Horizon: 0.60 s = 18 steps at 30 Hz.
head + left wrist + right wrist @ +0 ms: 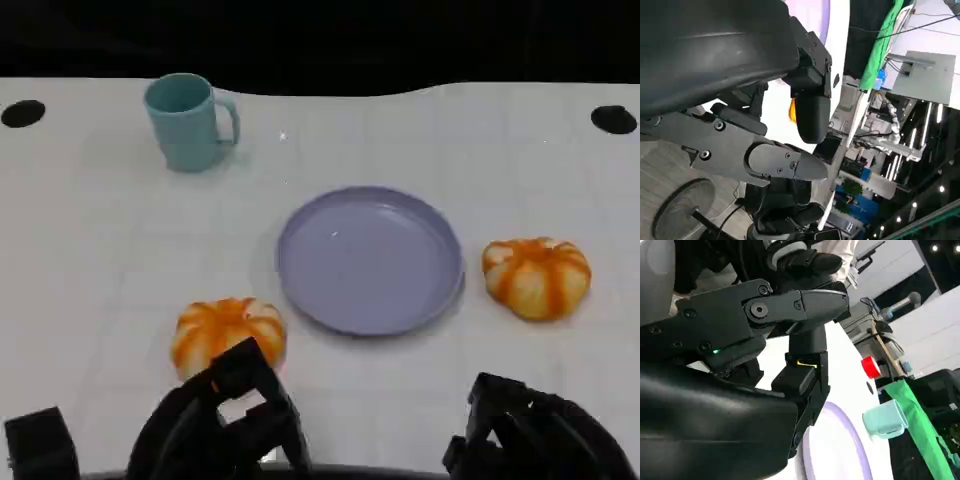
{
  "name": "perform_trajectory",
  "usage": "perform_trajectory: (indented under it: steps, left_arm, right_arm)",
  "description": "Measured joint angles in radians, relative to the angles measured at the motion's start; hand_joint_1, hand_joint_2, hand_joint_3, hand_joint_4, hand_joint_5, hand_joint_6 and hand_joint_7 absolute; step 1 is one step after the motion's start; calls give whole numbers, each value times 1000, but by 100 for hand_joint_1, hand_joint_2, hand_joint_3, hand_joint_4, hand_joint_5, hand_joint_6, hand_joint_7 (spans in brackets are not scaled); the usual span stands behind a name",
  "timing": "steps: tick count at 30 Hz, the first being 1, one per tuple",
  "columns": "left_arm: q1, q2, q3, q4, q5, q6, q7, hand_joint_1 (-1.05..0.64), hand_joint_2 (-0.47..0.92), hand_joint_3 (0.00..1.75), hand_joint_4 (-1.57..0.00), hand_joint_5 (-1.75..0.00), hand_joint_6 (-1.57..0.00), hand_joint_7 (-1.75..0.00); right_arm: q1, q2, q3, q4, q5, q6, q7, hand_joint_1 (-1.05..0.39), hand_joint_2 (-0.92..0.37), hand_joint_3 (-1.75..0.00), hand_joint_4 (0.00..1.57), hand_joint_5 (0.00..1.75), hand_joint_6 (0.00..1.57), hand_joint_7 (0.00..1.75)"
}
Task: Grasp the bread from the table and place it into the plate.
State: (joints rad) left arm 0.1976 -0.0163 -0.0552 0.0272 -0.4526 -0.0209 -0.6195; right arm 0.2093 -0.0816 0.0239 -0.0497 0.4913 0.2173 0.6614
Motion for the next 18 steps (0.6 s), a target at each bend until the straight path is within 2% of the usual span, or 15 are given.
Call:
perform_trajectory:
  steps: [18]
  left_arm:
    - [-6, 3, 1, 2, 1, 0, 0, -58, 92, 18, -67, -175, -44, -175]
  right_arm:
    - [0, 0, 0, -2, 0, 5, -6, -70, -92, -23, 87, 160, 78, 135]
